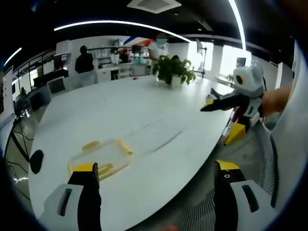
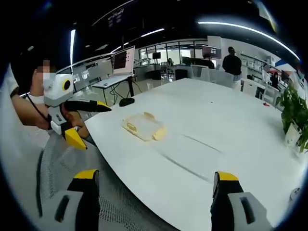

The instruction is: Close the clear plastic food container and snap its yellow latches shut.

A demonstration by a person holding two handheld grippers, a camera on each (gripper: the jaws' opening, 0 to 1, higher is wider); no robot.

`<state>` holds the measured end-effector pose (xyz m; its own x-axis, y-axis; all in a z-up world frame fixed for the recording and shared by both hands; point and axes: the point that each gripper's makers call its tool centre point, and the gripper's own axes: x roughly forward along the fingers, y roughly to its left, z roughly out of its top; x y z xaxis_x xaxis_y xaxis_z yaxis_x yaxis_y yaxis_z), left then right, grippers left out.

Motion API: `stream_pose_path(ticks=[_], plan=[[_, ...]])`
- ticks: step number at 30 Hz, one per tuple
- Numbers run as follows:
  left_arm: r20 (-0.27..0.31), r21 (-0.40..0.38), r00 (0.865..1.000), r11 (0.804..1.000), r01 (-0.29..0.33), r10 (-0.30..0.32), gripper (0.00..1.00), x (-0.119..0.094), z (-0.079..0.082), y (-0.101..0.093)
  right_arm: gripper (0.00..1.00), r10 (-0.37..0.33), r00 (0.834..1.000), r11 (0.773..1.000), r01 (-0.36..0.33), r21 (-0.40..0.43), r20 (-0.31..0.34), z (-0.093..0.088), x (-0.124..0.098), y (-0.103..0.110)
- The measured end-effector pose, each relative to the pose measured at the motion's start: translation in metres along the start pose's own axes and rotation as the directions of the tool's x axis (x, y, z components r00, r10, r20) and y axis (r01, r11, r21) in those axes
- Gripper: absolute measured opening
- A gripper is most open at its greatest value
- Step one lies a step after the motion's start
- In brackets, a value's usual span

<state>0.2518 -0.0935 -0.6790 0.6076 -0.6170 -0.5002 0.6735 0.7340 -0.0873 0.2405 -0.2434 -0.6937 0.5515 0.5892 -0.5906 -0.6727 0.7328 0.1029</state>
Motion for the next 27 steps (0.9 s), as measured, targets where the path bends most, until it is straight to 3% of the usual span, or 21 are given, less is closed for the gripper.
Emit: stream_pose_path(ticks=[27], plan=[[-0.014,0.018,1.0,1.0,0.009,-0.008,0.99,0.0009,-0.003,-0.0027,0.99,-0.002,1.0,1.0,0.002,0.002,0.009,0.0012,-0.0001,0.0002]])
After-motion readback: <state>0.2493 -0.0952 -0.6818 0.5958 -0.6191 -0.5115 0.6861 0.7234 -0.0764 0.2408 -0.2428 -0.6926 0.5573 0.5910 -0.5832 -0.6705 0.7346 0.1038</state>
